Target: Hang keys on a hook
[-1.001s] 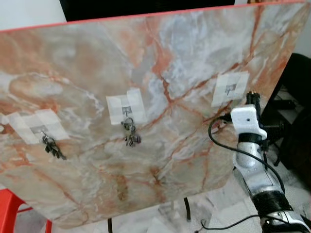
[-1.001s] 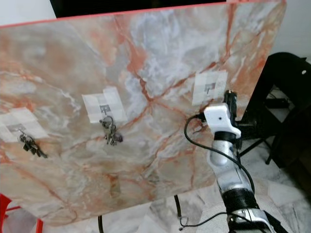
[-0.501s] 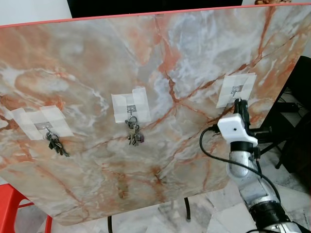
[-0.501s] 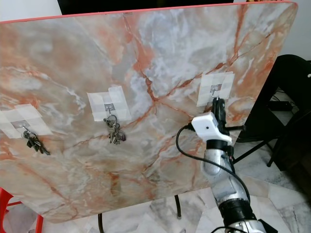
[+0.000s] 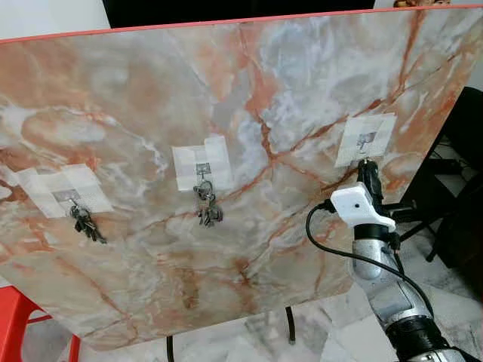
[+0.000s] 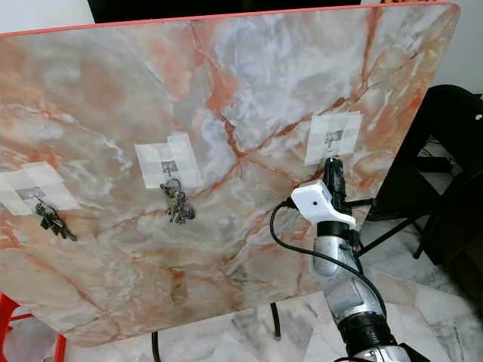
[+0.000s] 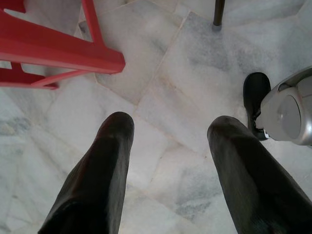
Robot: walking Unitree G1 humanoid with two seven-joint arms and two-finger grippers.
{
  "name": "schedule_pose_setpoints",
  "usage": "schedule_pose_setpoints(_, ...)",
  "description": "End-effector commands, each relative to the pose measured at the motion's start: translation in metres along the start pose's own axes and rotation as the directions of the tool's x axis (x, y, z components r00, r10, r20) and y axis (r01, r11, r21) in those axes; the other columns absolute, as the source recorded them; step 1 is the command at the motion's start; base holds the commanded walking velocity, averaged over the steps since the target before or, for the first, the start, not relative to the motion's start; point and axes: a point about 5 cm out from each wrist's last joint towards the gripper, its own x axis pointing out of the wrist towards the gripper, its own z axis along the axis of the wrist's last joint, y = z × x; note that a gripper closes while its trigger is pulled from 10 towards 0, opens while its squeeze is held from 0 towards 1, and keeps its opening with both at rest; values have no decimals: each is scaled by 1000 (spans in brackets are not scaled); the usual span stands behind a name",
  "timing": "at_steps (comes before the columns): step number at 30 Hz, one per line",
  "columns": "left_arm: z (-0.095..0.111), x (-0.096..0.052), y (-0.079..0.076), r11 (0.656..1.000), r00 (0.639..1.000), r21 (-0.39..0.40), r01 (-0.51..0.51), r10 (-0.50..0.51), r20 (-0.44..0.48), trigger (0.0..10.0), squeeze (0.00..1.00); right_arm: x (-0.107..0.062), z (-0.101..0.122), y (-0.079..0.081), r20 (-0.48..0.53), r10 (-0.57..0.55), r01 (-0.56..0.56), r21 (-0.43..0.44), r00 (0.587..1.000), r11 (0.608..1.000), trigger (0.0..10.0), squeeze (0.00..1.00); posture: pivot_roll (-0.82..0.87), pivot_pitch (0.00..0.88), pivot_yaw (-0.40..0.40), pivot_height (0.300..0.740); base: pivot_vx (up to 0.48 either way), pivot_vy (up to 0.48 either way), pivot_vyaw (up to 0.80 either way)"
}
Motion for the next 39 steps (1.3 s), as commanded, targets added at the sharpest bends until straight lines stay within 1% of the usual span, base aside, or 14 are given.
schedule_pose_setpoints(1, -2, 0, 1, 1000, 1000, -18, -9, 9, -9, 10000, 0, 7, 7, -8, 29, -48, 48, -6, 998, 999, 10000, 0, 6, 0, -12, 740, 0, 0, 0)
schedule_pose_setpoints(5, -2, 0, 1, 1000, 1000, -19, -8, 8, -8, 10000, 0, 11, 8, -12, 32, -72, 73, -14, 997, 997, 10000, 0, 6, 0, -13, 740, 0, 0, 0)
schedule_pose_setpoints(21, 1, 0, -1, 1000, 1000, -29, -10, 10, 1, 10000, 0, 23, 4, -7, -8, -24, 24, -25, 1000, 999, 10000, 0, 11, 0, -19, 740, 0, 0, 0)
schedule_pose_setpoints(30, 2, 1, -1, 999, 1000, -36, -13, 13, 3, 10000, 0, 20, 0, 0, -26, 13, -14, -27, 1000, 1000, 10000, 0, 14, 0, -23, 740, 0, 0, 0)
schedule_pose_setpoints(39, 3, 1, -1, 999, 1000, -36, -15, 16, 6, 10000, 0, 16, 1, 3, -5, 42, -42, -19, 999, 999, 10000, 0, 10, 0, -23, 740, 0, 0, 0)
